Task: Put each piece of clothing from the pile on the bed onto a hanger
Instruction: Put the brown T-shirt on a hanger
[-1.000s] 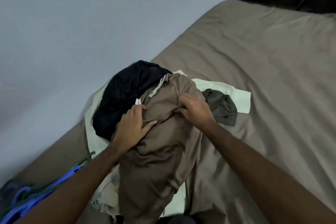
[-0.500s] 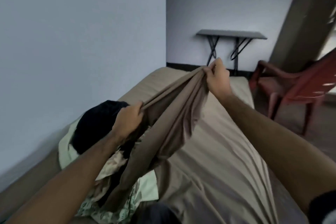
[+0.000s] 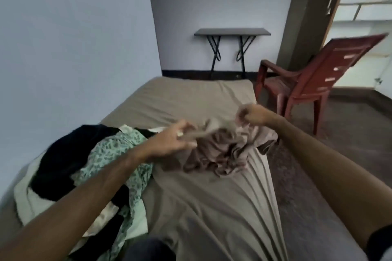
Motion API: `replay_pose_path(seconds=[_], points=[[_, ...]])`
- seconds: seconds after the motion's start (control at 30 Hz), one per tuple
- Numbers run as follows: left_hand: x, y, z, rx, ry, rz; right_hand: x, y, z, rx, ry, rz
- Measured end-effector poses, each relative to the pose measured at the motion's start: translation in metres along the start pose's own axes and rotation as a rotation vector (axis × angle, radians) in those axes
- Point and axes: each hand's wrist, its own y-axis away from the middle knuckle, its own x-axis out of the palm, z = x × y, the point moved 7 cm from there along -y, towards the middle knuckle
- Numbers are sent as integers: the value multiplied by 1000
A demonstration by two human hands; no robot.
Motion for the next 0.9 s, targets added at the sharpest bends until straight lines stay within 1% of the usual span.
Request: replay_pose_path(seconds=[0.03,0.07,0.1,0.13,0.17,0.2,0.27,0.3,0.37,0.43,0.5,0.6,0.7,0.8,0.83,0.9], points=[[44,10,24,-103,-17,307,30,10,-17,4,70,122],[84,23,47,-186,-40,565,58,21,-31,-3,114,186],[113,34,68,-250,-34,711,87,32,-47,13,117,225],[132,38,85,-275,-56,742,115,43,-62,46,79,261],[142,33,97,-258,-107,699,142,53,-75,58,55,292],[144,25,107,-212,-210,617,163,61,-83,64,50,293],[138,9,124,-148,-421,462,194,74,-88,56,17,255],[132,3,136,-159,-485,383,205,79,-86,65,-33,228],[120,-3,160,-229,-498,221,220,83,-80,55,-91,145],[112,-7,178,-271,-509,125,237,82,-71,18,-83,88],[110,-13,192,-279,-564,96,261,77,-63,-32,-60,88],[109,-29,202,-226,-605,101,290,67,-52,13,-32,74],[120,-44,204,-174,-630,190,307,56,-42,93,109,35],[135,-52,210,-152,-730,273,314,44,-41,84,234,2],[137,-52,213,-153,-729,272,315,41,-44,82,221,-7],[137,-51,223,-168,-687,246,312,38,-57,127,59,-27]])
